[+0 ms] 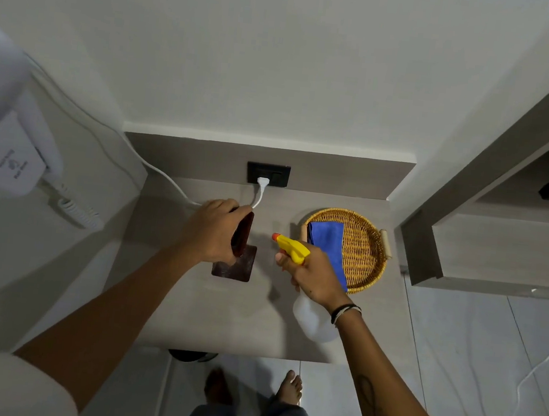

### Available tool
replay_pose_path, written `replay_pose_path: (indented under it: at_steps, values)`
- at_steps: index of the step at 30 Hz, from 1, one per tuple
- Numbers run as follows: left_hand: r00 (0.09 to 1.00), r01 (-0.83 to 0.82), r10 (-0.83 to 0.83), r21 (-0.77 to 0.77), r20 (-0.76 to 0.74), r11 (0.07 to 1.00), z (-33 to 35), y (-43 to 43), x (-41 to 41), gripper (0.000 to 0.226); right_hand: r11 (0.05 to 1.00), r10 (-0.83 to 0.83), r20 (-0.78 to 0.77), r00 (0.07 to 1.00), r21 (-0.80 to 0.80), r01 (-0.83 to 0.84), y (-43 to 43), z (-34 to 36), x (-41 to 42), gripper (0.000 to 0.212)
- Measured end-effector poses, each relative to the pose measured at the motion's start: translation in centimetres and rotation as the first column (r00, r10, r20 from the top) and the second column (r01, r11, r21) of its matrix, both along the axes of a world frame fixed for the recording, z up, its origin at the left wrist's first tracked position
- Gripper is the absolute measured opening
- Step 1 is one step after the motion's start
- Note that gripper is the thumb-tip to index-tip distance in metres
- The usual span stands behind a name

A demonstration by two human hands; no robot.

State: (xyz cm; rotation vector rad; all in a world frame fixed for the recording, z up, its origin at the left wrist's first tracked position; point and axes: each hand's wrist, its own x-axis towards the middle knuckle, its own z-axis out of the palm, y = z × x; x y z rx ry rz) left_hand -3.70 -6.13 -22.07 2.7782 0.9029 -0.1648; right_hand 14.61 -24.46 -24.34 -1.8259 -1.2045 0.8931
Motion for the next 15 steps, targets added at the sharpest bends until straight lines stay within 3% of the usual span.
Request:
replay_pose_path:
  at_steps: [7, 11, 15]
  values:
    - [0.932, -0.094, 0.198, -0.324, 0.304, 0.941, -1.6, 1.9, -4.8, 0.118, 0.985, 0.148, -0.006, 0.989, 0.095, -0.147, 1.2, 1.5, -0.9, 0.044]
    - [0.890, -0.134, 0.289, -0.403, 0.353, 0.905, -2.4, 1.3, -7.0, 0.110, 0.976, 0.204, -0.068, 0.977, 0.085, -0.198, 2.7, 1.6, -1.8, 0.041]
    - [0.872, -0.176, 0.361, -0.476, 0.331, 0.861, -3.1, 1.1, -8.5, 0.117, 0.964, 0.264, -0.106, 0.959, 0.031, -0.263, 4.3, 0.9, -2.6, 0.038]
